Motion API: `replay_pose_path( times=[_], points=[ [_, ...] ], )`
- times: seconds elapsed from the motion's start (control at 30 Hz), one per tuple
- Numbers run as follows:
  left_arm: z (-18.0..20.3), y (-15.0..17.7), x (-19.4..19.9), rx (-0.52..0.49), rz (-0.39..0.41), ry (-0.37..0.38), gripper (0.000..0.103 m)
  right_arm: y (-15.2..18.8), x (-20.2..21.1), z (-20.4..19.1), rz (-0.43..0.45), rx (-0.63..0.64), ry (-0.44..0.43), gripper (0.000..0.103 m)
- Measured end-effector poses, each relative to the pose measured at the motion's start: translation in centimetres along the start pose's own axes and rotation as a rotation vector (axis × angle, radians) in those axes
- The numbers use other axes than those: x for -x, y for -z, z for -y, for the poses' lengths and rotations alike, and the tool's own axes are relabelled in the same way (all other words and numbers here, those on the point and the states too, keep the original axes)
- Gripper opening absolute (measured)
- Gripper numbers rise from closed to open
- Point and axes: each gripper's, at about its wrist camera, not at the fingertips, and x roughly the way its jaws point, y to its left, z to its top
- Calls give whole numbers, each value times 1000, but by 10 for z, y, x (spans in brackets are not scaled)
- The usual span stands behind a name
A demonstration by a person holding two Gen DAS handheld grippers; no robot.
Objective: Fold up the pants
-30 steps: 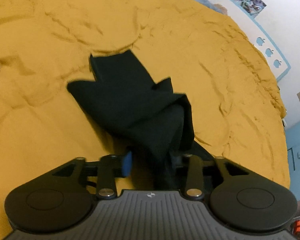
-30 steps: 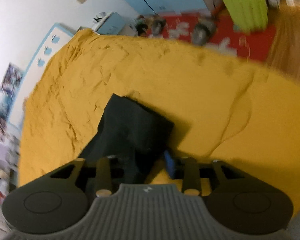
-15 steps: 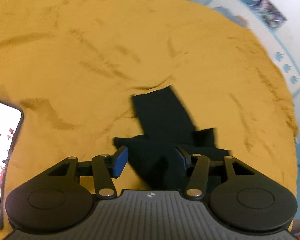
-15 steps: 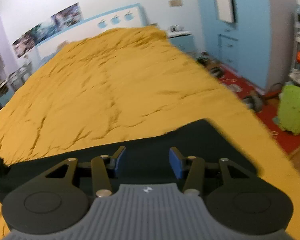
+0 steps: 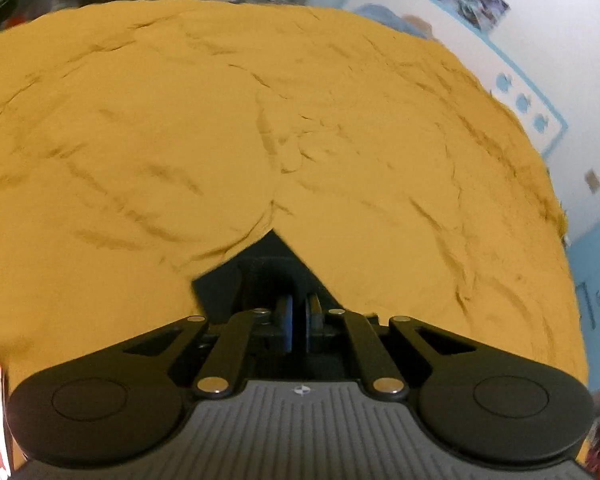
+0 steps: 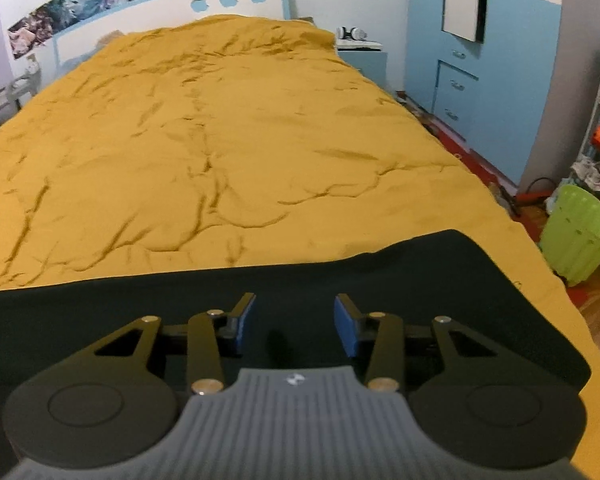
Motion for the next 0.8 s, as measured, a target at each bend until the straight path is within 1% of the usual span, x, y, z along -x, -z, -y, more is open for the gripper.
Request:
replay_pose_path(
  times=[0.07, 0.1, 0.13, 0.17, 0.2, 0.23, 0.27, 0.3, 0.37, 0.4, 0.43, 0.47, 0.5, 0.53, 0.57, 0.6, 0.63, 0.73, 0.8],
  points=[
    [0, -8, -23, -27, -23, 27, 8, 2, -2, 1, -7, 2, 10, 39],
    [-1, -10, -34, -28, -28, 15, 13, 3, -2, 1, -10, 3, 11, 39],
    [-2, -12, -44, -24, -26, -23, 15, 3, -4, 0, -15, 8, 10, 39],
    [-5, -14, -52, -18, -17, -65, 22, 4, -4, -1, -20, 15, 7, 38],
    [-8, -15, -59, -11, -20, -99, 33, 4, -5, -2, -23, 23, 7, 38],
    [-11, -15, -64, -1, -23, -120, 39, 4, -5, -3, -23, 34, 9, 38],
    [-15, -15, -67, 2, -19, -128, 53, 5, -5, -4, -22, 44, 11, 38],
    [-17, -14, -70, -10, -17, -141, 63, 5, -5, -4, -21, 53, 15, 38],
    [-18, -11, -78, -59, -42, -180, 66, 4, -5, -2, -22, 58, 22, 38],
    [-19, -6, -82, -76, -63, -197, 65, 4, -5, -1, -24, 57, 25, 38],
    [-19, -3, -84, -76, -89, -192, 64, 5, -5, 1, -24, 55, 31, 38],
    [-20, 3, -88, -74, -117, -174, 54, 6, -6, 2, -27, 52, 36, 38],
    [-19, 8, -89, -74, -114, -174, 40, 7, -7, 4, -32, 47, 40, 38],
    [-17, 13, -88, -75, -97, -171, 30, 8, -8, 6, -39, 36, 43, 38],
    [-14, 16, -84, -72, -84, -143, 10, 10, -10, 8, -46, 24, 41, 38],
    [-10, 18, -78, -69, -62, -130, 10, 11, -11, 9, -51, 14, 38, 38],
    [-6, 20, -72, -84, -33, -135, 9, 12, -11, 9, -52, 7, 36, 38],
    [6, 20, -40, -150, 61, -144, 9, 12, -8, 8, -46, 18, 35, 38],
    [9, 15, -20, -186, 90, -181, 8, 12, -6, 9, -39, 29, 38, 38]
  ],
)
